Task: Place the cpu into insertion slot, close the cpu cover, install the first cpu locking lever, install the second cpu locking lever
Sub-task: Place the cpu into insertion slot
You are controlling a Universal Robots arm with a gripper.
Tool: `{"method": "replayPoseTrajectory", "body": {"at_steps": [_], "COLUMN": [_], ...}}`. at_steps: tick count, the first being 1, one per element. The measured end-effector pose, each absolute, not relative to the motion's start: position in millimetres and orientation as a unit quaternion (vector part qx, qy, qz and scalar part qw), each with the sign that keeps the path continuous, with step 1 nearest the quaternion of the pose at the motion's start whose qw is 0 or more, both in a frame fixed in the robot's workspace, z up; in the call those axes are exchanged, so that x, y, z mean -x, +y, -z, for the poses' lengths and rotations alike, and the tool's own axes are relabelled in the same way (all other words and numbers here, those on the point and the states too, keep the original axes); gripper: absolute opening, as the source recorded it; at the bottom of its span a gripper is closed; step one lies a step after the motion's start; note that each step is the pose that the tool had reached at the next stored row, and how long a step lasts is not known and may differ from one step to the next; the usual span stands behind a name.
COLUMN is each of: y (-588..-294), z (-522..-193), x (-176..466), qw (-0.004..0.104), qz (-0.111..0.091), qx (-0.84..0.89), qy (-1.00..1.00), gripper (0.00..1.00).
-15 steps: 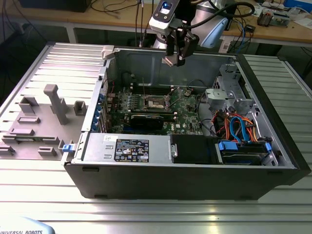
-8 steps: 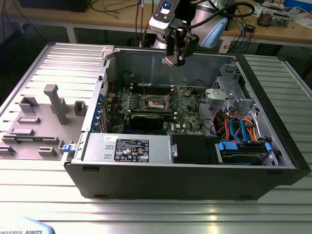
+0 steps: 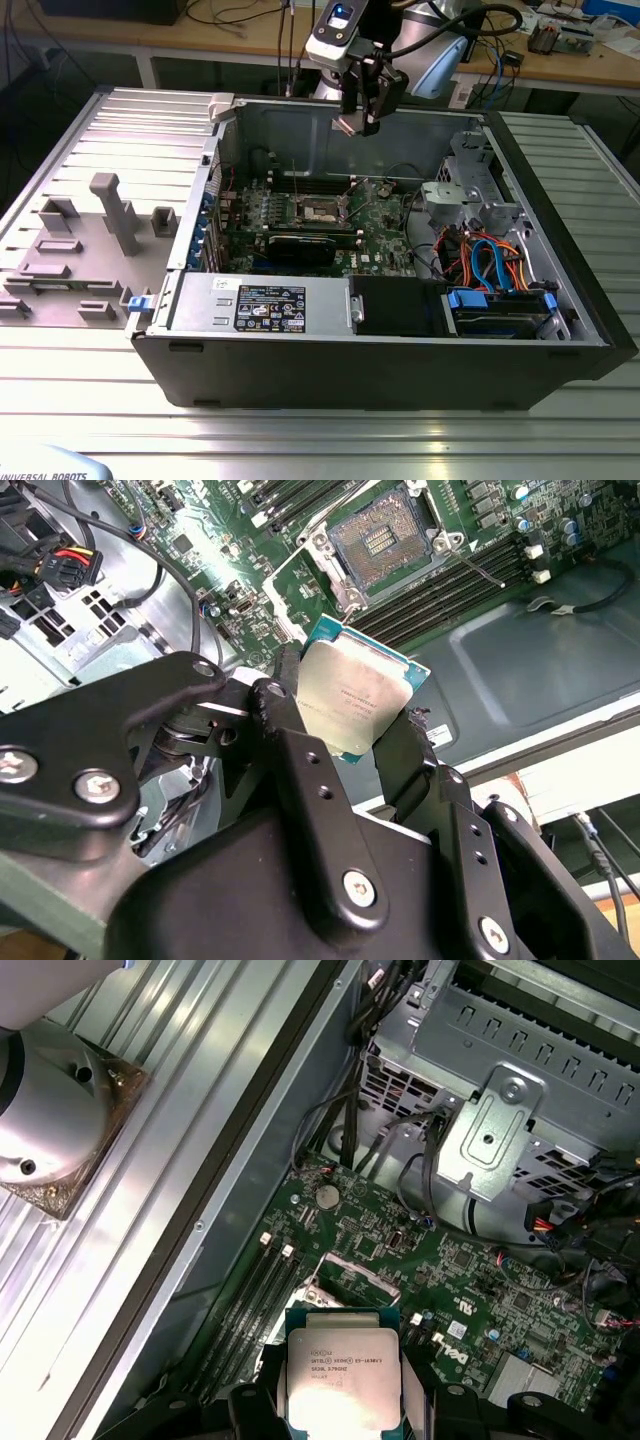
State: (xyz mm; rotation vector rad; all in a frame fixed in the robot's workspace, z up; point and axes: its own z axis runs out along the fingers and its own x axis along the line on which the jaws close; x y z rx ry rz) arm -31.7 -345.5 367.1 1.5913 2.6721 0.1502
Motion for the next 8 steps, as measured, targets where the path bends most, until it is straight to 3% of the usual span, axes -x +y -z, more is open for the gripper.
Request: {"method": "replayPoseTrajectory", "body": {"at_steps": [8], "y": [-345.5], "z": [-366.8], "x": [31.7], "qw": [0.016], "qz": [-0.048], "qx": [-0.542], "qy": [0.839], "gripper": [0.54]}}
